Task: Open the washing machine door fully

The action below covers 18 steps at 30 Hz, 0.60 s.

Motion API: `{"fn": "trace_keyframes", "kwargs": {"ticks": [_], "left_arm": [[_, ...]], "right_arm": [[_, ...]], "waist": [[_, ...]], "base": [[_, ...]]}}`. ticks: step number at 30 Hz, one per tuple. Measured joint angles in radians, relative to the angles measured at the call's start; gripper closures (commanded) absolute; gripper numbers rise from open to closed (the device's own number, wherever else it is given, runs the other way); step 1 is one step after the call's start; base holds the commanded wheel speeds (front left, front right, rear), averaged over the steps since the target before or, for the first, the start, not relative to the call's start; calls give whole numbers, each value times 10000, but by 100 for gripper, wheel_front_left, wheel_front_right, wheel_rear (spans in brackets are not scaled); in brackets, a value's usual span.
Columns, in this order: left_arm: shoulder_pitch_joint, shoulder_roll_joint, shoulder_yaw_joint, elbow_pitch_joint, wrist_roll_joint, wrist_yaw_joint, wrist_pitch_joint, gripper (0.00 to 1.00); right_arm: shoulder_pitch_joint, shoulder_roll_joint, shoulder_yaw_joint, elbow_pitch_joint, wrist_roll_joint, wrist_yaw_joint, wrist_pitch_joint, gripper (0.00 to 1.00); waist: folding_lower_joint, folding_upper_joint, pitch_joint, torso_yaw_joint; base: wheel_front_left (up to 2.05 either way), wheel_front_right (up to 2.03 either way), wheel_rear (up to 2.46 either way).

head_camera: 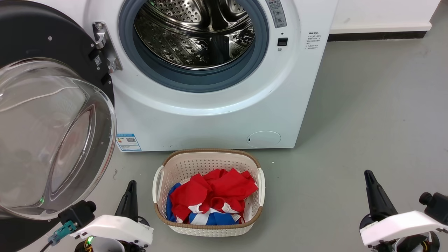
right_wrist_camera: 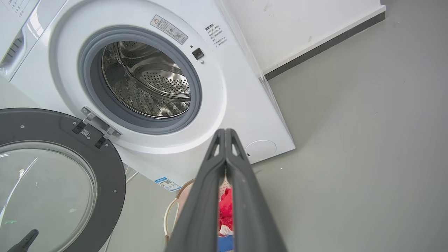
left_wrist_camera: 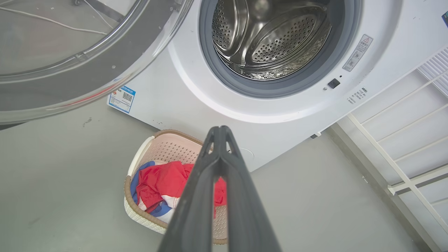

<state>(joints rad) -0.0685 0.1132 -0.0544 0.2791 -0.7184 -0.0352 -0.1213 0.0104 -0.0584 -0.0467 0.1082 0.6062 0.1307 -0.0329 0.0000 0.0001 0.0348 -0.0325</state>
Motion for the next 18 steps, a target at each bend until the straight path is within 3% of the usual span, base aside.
{"fn": "trace_keyframes", "kwargs": {"ticks": [18], "left_arm": [[-46,-190,424,-92,-2278,-240,587,100]], "right_arm": [[-266,-38,-67,336,2646,0,334,100]], "waist": [[0,0,-58,60]], "base": [[0,0,0]]}}
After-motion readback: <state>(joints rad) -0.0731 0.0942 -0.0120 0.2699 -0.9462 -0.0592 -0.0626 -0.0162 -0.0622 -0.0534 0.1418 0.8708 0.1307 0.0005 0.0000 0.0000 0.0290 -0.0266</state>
